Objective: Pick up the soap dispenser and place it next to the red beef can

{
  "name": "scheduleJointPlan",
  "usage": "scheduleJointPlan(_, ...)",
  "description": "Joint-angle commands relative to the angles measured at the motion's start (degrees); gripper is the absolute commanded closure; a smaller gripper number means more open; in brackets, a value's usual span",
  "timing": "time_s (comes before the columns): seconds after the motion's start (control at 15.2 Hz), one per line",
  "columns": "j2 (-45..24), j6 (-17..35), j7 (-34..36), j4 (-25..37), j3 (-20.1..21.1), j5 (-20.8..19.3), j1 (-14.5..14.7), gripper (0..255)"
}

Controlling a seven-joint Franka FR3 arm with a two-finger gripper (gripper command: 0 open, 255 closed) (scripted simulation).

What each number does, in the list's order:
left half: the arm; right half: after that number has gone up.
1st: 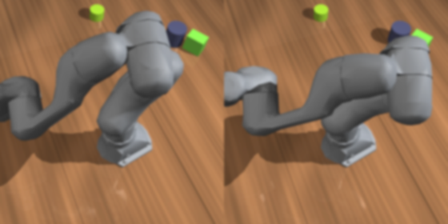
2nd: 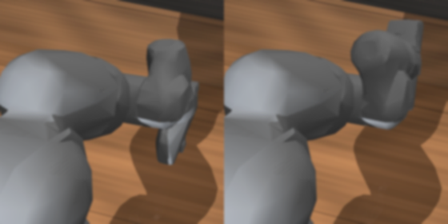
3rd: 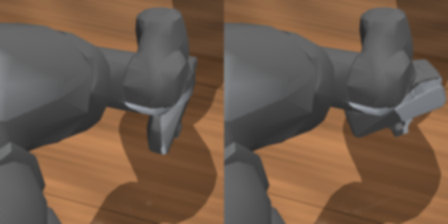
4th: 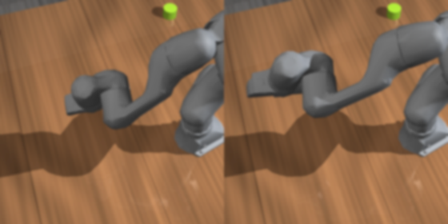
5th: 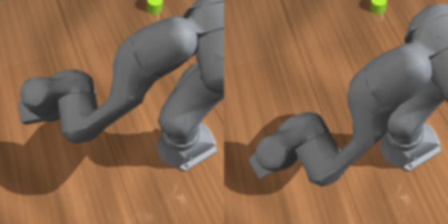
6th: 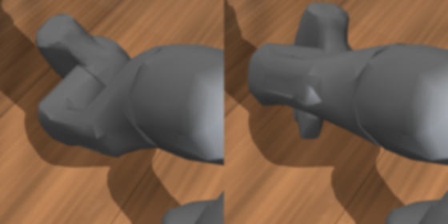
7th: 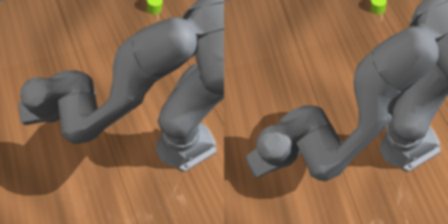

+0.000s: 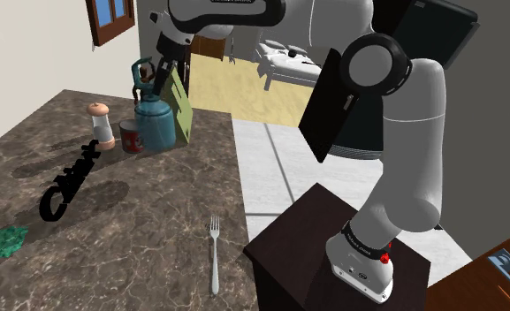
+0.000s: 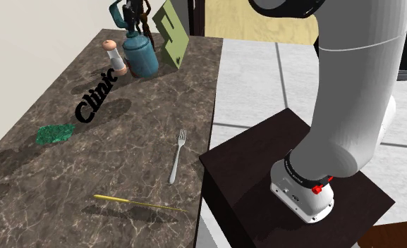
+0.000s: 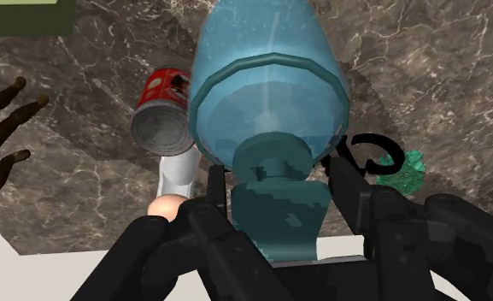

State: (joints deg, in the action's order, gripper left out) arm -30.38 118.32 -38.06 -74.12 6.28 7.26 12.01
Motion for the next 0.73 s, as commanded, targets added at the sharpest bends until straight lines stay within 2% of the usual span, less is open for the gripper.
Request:
scheduleJointPlan(0.0, -0.07, 1.53, -0.23, -1.36, 0.02, 0.09, -0.03, 255)
scheduleJointPlan(0.66, -1.55, 8.31, -1.31, -6.74, 0.11, 0.48, -0.10, 255)
